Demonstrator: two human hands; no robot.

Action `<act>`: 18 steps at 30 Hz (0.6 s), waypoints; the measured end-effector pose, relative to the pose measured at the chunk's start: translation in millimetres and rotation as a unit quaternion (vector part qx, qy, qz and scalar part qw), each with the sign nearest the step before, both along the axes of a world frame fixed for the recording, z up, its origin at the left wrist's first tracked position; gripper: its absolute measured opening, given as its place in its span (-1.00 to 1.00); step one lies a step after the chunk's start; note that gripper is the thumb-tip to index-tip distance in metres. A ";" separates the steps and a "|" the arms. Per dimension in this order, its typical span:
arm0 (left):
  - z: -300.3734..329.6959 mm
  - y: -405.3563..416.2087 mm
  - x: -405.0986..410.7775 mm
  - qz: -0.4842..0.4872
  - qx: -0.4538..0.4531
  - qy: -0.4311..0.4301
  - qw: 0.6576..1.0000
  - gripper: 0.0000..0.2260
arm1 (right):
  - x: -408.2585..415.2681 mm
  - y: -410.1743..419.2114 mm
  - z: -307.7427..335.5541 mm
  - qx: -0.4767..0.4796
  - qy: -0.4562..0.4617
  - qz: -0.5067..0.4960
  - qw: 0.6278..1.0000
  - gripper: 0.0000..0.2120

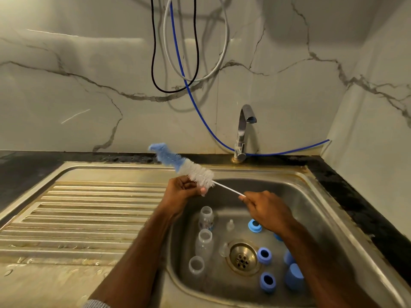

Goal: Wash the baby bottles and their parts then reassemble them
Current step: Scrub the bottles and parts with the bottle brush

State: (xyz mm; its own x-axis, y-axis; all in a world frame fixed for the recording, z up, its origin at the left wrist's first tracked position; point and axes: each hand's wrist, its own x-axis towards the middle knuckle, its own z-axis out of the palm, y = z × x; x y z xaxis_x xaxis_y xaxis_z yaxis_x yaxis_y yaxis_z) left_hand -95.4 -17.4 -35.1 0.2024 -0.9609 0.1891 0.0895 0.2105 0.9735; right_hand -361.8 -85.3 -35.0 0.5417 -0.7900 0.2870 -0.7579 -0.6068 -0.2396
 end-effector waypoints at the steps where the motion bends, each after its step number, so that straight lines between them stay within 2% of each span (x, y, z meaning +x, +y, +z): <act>1: 1.9 1.0 2.1 0.012 0.002 0.032 0.999 -0.73 | -3.5 -2.8 0.2 0.008 -0.008 -0.006 1.000 -0.62; 3: 5.0 3.7 12.0 0.035 0.010 0.112 0.993 -0.75 | -16.1 -8.8 1.5 0.025 -0.011 -0.026 0.999 -0.62; 5: 5.3 6.4 19.8 0.030 0.008 0.145 0.989 -0.71 | -25.1 -12.2 1.3 0.035 -0.007 -0.037 0.999 -0.61; 9: 5.8 4.9 3.4 0.012 0.012 0.052 0.999 -0.73 | -8.6 -3.6 -2.3 0.022 -0.017 -0.016 0.999 -0.56; 15: 8.5 7.3 13.1 0.044 0.012 0.098 0.994 -0.68 | -15.3 -8.7 -1.9 0.068 -0.103 -0.030 0.992 -0.59; 18: 5.0 6.8 16.7 0.031 0.019 0.104 0.994 -0.68 | -16.2 -7.2 -1.5 0.079 -0.083 -0.021 0.993 -0.58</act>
State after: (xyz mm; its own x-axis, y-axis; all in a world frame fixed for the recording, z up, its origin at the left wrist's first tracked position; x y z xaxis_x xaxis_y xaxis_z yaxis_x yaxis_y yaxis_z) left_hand -78.7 -10.7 -30.1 0.2922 -0.9509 0.1017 0.2770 0.1859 0.9427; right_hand -378.0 -92.5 -36.5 0.4630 -0.8530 0.2408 -0.7240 -0.5207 -0.4523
